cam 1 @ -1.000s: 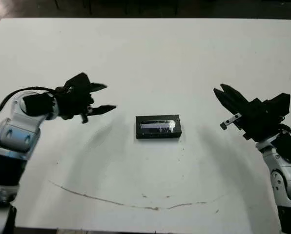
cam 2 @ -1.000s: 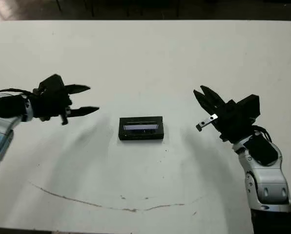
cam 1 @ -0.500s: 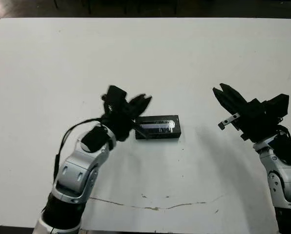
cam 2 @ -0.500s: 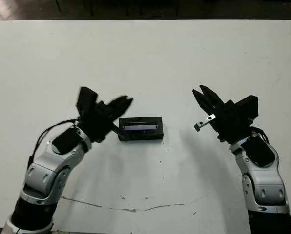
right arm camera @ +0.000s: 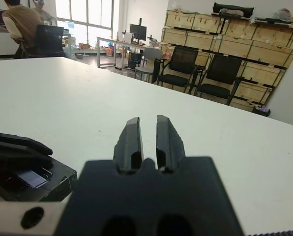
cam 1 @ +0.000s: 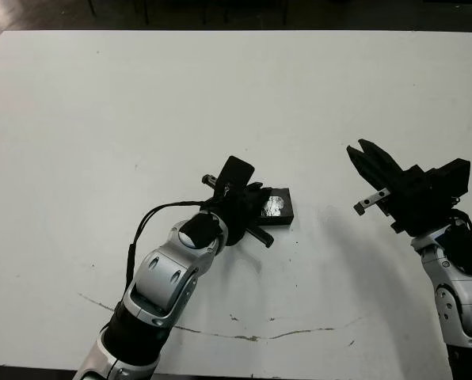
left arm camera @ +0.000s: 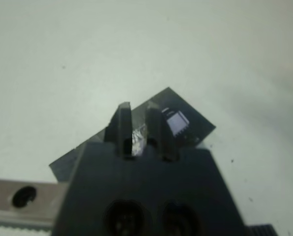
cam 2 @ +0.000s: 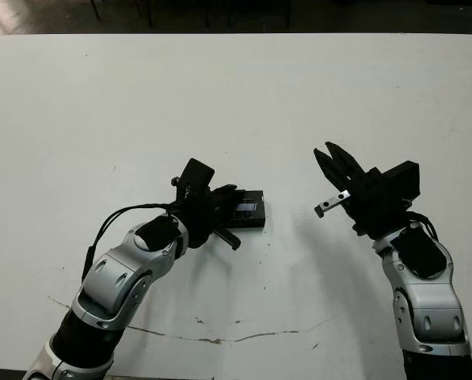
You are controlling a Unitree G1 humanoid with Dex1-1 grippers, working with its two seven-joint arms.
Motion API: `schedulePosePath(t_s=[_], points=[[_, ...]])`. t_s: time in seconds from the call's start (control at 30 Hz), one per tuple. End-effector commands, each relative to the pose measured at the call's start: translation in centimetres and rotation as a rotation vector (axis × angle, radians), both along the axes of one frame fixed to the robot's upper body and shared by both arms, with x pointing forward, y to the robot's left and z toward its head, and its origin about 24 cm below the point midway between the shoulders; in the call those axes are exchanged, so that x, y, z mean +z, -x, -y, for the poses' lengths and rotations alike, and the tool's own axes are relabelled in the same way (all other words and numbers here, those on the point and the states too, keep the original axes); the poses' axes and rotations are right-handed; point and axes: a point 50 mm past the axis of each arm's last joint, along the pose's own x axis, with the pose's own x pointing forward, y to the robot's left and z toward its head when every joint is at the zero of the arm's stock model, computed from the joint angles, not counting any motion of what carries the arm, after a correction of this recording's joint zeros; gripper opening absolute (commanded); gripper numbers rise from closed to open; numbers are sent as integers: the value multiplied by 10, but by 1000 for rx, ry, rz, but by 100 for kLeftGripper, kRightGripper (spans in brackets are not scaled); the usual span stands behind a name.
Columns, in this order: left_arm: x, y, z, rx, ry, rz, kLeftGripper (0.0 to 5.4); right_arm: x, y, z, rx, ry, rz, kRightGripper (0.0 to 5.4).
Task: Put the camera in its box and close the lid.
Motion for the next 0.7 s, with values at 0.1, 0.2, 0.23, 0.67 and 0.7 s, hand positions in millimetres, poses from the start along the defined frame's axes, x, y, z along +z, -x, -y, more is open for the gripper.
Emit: schedulePosePath(t_s=[0.1,0.2,0.23,0.67,0.7], points=[[-46,10,-27,85,-152,-224,1,-5,3,2,-7,10,-38,0],[-50,15,-31,85,-151,-251,1,-4,4,2,-9,10,-40,0],[-49,17,-33,79,-150,-252,1,-4,4,2,-8,6,-40,0],[4,17,-83,231,87,-45,1,-2,6,1,-8,11,-4,0],[10,14,-93,280,133,-7,1,-2,5,1,-13,8,1,0]])
